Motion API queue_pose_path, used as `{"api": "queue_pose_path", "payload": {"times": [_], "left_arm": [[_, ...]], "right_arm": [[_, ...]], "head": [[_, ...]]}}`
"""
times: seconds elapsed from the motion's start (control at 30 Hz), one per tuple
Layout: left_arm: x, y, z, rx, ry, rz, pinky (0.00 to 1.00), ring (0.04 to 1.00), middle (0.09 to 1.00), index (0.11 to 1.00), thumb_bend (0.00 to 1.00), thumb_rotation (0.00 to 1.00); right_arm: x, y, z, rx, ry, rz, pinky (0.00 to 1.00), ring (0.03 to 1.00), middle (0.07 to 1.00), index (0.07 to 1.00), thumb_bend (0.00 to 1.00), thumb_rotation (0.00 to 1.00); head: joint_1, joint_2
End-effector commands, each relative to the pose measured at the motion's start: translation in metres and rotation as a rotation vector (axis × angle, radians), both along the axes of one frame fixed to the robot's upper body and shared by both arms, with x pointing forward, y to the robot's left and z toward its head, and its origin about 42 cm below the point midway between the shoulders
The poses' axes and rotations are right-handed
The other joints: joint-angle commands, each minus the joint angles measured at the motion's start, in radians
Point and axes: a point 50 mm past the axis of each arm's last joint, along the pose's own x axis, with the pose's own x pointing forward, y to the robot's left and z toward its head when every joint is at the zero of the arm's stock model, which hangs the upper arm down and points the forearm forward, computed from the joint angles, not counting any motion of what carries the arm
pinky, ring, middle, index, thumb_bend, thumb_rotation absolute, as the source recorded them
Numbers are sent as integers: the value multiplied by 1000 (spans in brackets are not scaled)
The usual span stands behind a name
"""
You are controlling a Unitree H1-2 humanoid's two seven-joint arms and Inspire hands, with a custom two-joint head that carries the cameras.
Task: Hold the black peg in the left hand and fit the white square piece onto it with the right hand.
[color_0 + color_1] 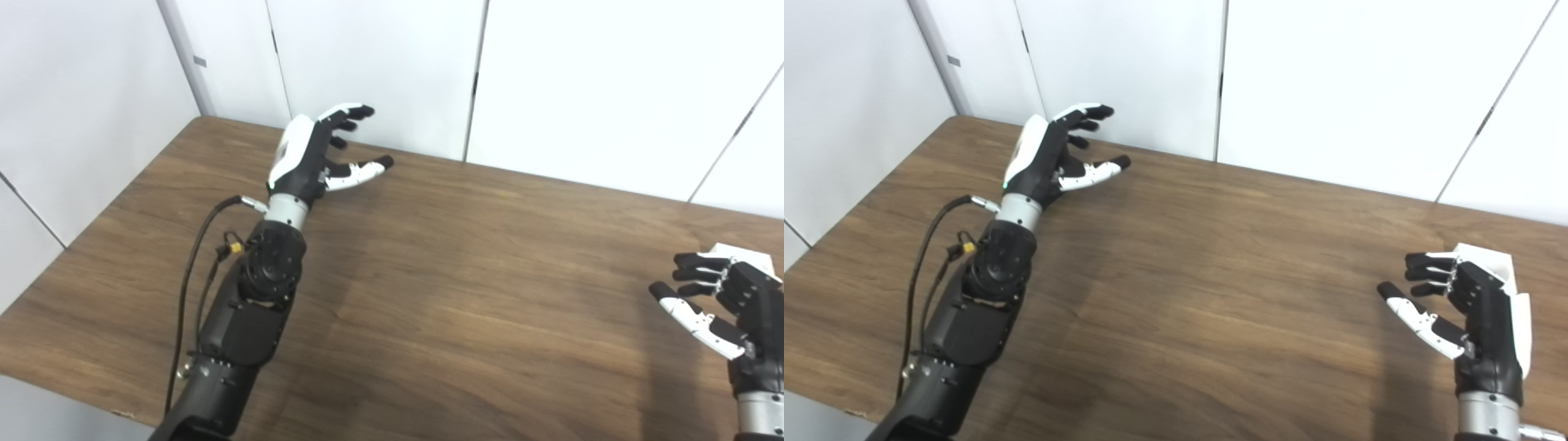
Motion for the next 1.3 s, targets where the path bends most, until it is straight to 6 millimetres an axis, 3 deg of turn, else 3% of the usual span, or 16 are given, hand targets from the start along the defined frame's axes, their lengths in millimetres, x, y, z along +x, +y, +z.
{"api": "queue_pose_path", "payload": {"times": [0.0, 0.13, 0.4, 0.67, 0.93, 1.27], "left_arm": [[13, 8, 32, 50, -98, 30, 728, 834, 845, 811, 806, 324], [19, 23, 39, 100, -90, 79, 682, 827, 875, 855, 847, 367], [31, 49, 44, 175, -111, 170, 751, 896, 910, 883, 877, 405], [41, 58, 41, 329, -133, 241, 905, 961, 940, 882, 867, 437], [48, 66, 39, 413, -73, 317, 852, 999, 964, 888, 872, 427], [54, 72, 27, 426, 50, 377, 931, 1000, 976, 872, 904, 471]], "right_arm": [[3, -1, 17, -8, -75, 9, 457, 554, 606, 490, 492, 116], [3, -2, 17, -9, -79, 11, 456, 555, 605, 489, 492, 115], [4, -2, 17, -5, -76, 6, 445, 544, 598, 489, 492, 115], [3, -2, 18, -9, -81, 12, 438, 544, 603, 489, 492, 115], [3, -2, 18, -2, -76, 5, 432, 538, 602, 489, 492, 116], [2, -2, 19, 0, -75, 9, 428, 539, 604, 489, 492, 115]], "head": [[1, 1], [1, 1], [3, -1], [3, -1], [1, -1], [-1, 1]]}}
